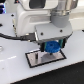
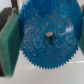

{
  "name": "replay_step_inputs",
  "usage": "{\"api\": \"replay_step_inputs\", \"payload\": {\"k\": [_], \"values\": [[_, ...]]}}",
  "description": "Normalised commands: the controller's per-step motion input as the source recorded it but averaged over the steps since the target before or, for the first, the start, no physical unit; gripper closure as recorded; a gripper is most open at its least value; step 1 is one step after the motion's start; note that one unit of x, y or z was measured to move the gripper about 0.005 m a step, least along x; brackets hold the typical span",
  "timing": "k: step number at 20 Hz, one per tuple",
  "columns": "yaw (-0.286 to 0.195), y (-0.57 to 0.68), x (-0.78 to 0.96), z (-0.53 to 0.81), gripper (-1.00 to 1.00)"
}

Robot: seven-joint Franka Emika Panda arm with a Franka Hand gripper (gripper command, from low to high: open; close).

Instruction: Insert the blue gear onto the right peg, followed by the red gear

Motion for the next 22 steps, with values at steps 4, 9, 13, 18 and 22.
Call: {"api": "replay_step_inputs", "payload": {"k": [4,9,13,18,22], "values": [[0.0,-0.01,0.2,0.61,1.0],[0.0,-0.02,0.2,0.06,1.0],[0.0,-0.06,0.28,-0.19,1.0],[0.0,-0.03,0.28,-0.17,1.0],[0.0,0.01,0.16,-0.03,1.0]]}}
